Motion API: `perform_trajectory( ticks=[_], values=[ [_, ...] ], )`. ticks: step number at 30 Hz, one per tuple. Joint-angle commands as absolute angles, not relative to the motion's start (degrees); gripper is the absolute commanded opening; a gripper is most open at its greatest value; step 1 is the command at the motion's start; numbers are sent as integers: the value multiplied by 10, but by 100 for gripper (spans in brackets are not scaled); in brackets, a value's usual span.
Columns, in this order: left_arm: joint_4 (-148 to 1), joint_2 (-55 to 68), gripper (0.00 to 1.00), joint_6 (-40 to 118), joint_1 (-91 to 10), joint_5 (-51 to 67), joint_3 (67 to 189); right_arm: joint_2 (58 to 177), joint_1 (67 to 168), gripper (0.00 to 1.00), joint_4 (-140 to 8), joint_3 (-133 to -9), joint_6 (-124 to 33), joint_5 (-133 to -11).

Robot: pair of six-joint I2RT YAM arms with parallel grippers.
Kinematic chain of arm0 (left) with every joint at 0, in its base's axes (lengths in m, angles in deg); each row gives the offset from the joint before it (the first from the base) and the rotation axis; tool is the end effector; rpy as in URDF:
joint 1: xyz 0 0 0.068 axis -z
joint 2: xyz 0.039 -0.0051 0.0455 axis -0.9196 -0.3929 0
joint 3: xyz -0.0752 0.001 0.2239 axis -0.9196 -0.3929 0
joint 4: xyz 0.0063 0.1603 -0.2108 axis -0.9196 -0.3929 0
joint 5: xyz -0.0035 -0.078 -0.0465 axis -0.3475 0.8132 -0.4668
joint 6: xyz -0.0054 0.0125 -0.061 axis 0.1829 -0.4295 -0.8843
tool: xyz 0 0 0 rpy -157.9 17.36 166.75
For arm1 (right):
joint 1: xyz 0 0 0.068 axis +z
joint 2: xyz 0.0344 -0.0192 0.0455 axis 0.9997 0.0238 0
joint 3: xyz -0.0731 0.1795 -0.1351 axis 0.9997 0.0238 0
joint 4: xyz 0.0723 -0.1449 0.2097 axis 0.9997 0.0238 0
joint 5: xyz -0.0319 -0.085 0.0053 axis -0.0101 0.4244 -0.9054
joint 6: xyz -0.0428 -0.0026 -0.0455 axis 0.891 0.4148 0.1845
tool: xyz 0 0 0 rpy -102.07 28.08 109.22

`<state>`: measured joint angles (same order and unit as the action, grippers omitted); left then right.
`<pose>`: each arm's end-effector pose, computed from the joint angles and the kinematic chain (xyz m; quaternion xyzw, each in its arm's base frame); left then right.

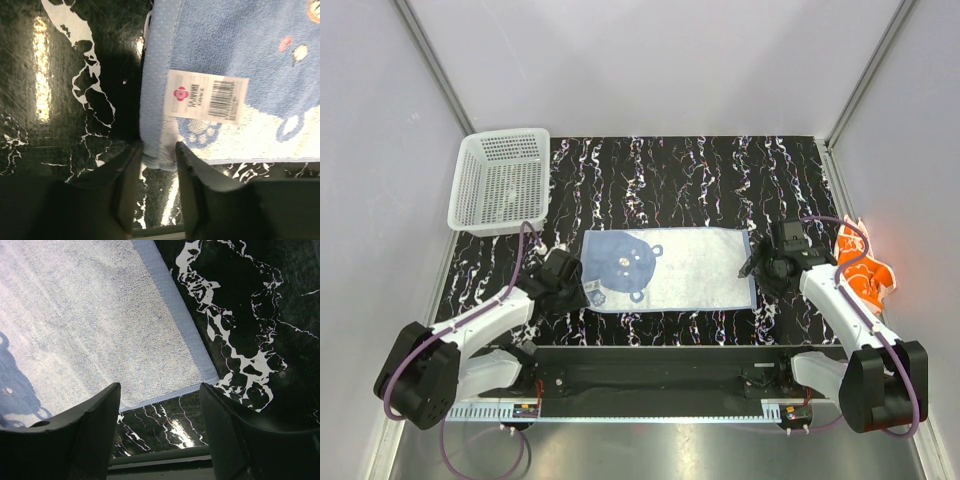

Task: Roll the towels
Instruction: Fold the towel

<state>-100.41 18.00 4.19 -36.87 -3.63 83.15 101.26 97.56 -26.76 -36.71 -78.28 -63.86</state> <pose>0.1875 -0.1048 0.1089 -0.1427 0.9581 -0.1279 0.2130 0.2279 0.0356 0.1671 0.2594 0.9369 0.0936 0.2147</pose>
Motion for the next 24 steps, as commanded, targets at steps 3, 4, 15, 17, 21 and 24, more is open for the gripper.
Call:
perform_trajectory(
  ticks=[3,4,15,17,21,24],
  values=[
    [-992,183,26,45,-378,-38,815,998,974,68,-267,-342,-840,-624],
    [-996,187,25,47,-381,-39,816,996,974,67,-269,-336,-854,-619],
    [-1006,203,21,78,-427,-26,825,1009,974,59,-292,-283,-904,-598],
    [-1002,202,20,78,-430,-21,824,1021,974,54,-299,-275,-906,-606],
    [-996,196,19,84,-437,-14,825,1033,976,42,-317,-262,-910,-630],
    [-993,193,18,85,-440,-12,825,1035,979,42,-316,-265,-911,-634]
  ],
)
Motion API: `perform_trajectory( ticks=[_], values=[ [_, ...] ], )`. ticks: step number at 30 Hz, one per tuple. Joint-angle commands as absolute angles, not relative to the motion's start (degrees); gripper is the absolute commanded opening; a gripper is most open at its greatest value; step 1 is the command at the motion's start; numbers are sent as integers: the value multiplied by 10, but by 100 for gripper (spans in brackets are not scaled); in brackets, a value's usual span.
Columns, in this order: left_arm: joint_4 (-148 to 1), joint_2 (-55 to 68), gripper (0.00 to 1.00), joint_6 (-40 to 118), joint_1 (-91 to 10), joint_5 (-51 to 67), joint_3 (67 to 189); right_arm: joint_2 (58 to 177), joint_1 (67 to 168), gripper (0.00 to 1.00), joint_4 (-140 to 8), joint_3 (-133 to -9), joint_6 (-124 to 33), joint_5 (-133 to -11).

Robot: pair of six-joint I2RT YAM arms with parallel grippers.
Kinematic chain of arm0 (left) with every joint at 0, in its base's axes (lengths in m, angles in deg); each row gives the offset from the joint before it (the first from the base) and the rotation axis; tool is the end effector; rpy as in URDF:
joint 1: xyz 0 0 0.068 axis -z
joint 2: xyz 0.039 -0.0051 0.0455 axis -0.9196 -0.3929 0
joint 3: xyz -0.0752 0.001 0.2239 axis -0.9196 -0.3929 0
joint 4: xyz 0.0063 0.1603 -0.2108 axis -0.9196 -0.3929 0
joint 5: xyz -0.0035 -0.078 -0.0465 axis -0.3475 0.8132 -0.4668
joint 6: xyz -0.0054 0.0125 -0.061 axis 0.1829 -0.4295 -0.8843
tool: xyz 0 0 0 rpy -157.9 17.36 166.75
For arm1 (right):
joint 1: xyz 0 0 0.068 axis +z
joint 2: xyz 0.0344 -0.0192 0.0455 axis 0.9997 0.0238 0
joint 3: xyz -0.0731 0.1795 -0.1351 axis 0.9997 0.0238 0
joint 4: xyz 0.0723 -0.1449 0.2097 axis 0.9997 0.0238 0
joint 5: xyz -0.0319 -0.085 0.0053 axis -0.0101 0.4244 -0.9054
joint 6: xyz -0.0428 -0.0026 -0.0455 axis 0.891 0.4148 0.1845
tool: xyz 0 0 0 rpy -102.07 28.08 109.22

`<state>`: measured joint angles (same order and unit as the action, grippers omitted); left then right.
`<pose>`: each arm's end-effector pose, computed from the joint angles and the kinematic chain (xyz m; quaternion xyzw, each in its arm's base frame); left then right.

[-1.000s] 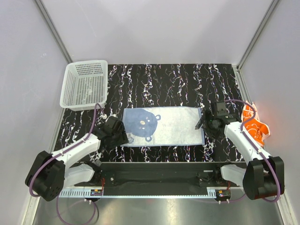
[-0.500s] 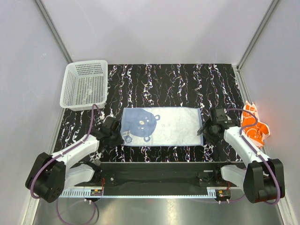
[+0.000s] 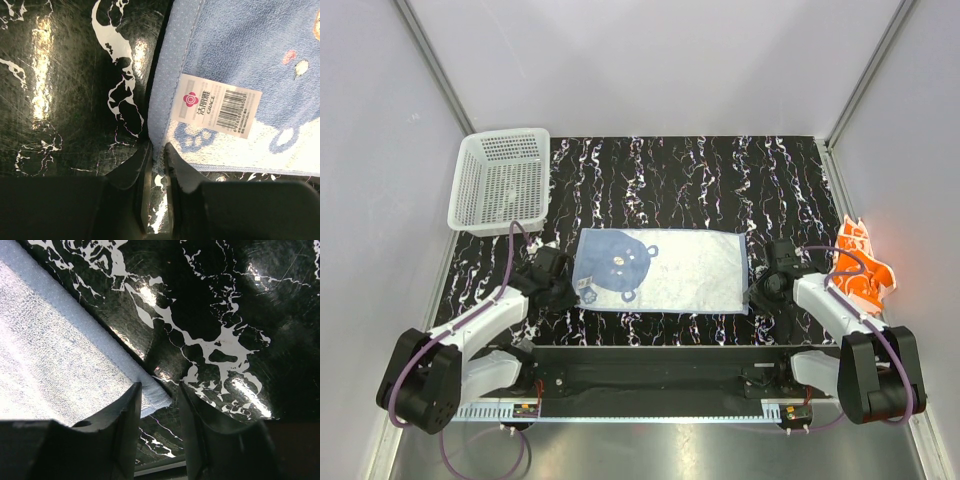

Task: Roll the towels
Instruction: Fold the towel

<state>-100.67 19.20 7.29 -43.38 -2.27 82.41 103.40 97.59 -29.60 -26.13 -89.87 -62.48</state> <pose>0.1949 -0.0827 0.1089 -0.1682 0.9538 -0.1202 0.2182 0.2012 0.0303 0.1082 0.3599 0.9208 0.0620 0.1370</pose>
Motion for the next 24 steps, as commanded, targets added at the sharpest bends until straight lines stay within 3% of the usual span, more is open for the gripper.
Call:
perform_trajectory(
  ticks=[1,8,13,18,24],
  values=[
    [-993,192,18,86,-440,-11,825,1035,980,45,-310,-268,-906,-633],
    [-985,186,17,88,-444,-6,825,1045,998,49,-302,-279,-896,-641],
    [-977,191,15,83,-445,-4,824,1065,1029,44,-303,-290,-897,-635],
    [-980,203,14,85,-445,-4,823,1072,1033,16,-312,-288,-893,-636],
    [-994,216,11,85,-446,-4,825,1057,1032,1,-307,-289,-896,-635]
  ],
)
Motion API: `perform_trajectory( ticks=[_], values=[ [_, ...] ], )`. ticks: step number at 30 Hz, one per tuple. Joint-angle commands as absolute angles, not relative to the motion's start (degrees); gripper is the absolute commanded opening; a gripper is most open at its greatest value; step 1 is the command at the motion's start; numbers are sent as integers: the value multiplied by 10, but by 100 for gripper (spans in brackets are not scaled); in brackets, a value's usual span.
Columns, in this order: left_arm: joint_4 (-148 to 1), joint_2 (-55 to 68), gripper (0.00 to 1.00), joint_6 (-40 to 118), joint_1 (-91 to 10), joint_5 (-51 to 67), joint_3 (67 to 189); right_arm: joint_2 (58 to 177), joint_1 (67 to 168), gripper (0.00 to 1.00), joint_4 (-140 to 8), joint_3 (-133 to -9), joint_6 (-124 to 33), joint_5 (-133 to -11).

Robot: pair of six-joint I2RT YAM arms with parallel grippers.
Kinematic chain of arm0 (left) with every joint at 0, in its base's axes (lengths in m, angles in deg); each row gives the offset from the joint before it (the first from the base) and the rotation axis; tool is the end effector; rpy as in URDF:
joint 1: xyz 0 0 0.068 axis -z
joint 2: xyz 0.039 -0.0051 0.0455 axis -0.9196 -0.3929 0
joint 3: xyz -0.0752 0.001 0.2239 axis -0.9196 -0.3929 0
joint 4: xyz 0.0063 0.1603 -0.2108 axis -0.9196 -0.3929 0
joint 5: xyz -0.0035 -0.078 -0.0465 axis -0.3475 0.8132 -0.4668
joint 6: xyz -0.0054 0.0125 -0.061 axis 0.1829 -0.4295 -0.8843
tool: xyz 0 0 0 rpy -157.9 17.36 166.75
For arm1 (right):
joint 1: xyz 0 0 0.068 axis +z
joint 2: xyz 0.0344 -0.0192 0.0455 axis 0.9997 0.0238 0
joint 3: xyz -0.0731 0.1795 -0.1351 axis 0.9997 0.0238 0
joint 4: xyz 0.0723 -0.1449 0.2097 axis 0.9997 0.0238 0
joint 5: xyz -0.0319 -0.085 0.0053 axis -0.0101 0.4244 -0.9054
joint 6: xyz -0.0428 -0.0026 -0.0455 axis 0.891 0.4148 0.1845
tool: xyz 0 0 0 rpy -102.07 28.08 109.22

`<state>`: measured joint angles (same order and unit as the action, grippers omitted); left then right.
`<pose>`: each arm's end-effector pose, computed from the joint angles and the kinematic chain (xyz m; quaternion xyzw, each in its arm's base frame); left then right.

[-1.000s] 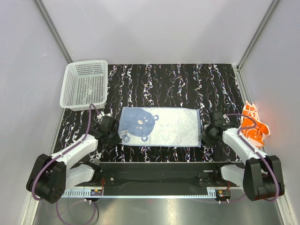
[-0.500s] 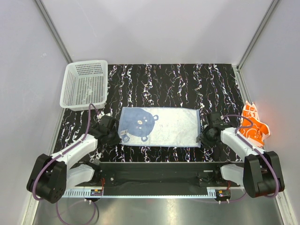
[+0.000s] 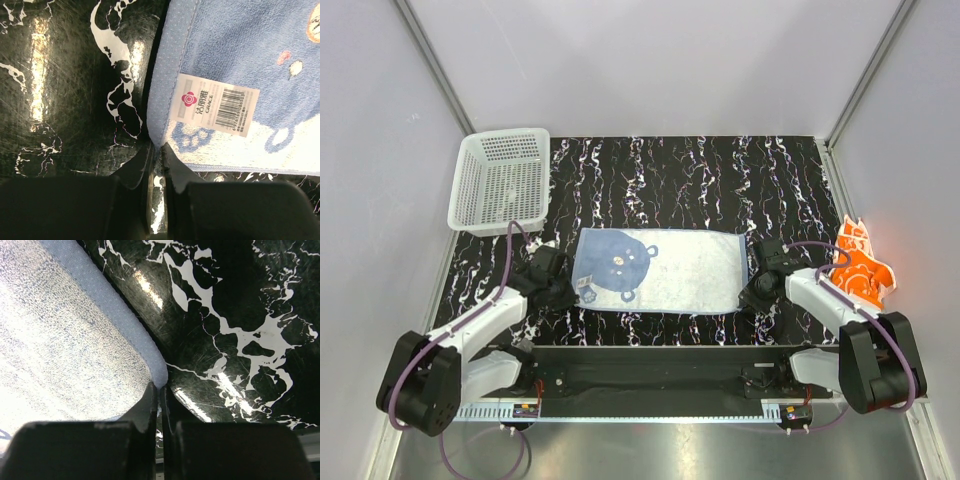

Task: Roll the towels
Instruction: Fold the towel

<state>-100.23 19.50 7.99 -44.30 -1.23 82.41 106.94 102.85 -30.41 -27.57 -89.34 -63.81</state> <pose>0.1967 -0.0807 0.1103 -0.1676 0.9523 -0.1279 0.2205 0.2037 0.0513 0.1039 0.3117 0.9400 0.0713 0.1188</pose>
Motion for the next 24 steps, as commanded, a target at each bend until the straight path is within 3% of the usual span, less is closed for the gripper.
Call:
perform_trajectory(
  ticks=[1,12,19,24],
  values=[
    [-998,226,11,84,-446,11,827,1054,1032,1,-300,-291,-896,-637],
    [-1023,294,0,53,-446,82,816,945,1032,1,-185,-322,-888,-639],
    [-1046,353,0,29,-439,87,801,893,1033,1,-139,-337,-885,-632],
    [-1103,340,0,57,-439,84,874,912,1032,0,-138,-385,-865,-631]
  ],
)
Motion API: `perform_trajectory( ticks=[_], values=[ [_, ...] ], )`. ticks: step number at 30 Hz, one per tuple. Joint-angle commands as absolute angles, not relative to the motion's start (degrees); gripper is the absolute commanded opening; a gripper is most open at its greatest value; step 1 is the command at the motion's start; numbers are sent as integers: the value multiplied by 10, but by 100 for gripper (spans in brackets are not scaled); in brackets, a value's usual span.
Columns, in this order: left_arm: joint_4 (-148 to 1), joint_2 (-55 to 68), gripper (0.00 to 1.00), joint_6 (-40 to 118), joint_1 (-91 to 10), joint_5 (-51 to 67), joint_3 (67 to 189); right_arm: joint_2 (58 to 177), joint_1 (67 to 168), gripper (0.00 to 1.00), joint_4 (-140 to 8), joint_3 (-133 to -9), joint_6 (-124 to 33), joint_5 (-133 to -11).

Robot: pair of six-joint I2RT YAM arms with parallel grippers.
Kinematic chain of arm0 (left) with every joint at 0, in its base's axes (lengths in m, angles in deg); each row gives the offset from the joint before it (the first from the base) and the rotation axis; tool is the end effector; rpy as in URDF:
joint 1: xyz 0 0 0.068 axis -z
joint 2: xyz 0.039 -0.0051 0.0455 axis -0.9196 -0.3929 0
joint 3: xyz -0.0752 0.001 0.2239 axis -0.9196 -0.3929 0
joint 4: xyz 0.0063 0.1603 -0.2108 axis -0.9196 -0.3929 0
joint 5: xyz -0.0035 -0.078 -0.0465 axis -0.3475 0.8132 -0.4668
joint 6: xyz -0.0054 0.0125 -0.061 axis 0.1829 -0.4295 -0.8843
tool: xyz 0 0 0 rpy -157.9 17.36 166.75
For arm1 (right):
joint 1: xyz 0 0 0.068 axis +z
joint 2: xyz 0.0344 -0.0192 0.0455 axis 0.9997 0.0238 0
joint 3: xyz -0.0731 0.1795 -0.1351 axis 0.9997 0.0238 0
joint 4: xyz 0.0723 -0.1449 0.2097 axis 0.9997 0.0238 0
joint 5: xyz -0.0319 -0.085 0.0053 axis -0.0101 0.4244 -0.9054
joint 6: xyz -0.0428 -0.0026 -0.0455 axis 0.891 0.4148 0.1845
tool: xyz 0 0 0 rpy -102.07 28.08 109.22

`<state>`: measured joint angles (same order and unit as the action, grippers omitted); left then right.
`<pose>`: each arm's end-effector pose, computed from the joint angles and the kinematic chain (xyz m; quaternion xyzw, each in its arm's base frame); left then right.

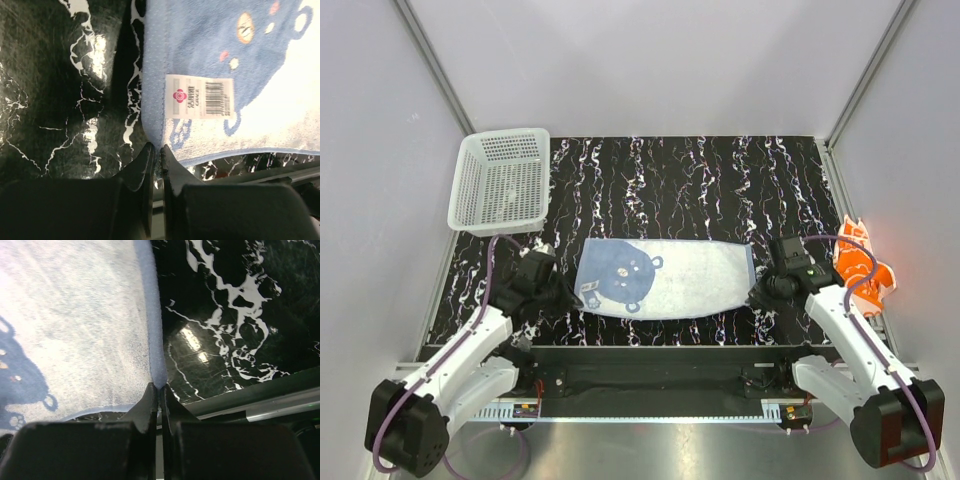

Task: Roll the towels
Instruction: Fold the towel

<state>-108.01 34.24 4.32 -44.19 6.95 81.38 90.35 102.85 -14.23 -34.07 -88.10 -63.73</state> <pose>0.1748 -0.0793 0.1432 -0.1731 0.9351 -0.2191 0.2183 0.1833 0.0461 0.1779 0.2988 0.9335 0.1009 0.1703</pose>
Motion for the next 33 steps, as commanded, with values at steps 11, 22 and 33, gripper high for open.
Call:
perform_trajectory(
  ticks=[11,22,33],
  values=[
    [-1176,161,0,157,-450,71,1091,1066,1027,1,-156,-515,-812,-599],
    [-1222,31,0,205,-492,61,1180,1183,987,0,-177,-616,-764,-605],
    [-1262,-68,1,229,-516,59,1268,1287,965,0,-197,-663,-737,-624]
  ],
)
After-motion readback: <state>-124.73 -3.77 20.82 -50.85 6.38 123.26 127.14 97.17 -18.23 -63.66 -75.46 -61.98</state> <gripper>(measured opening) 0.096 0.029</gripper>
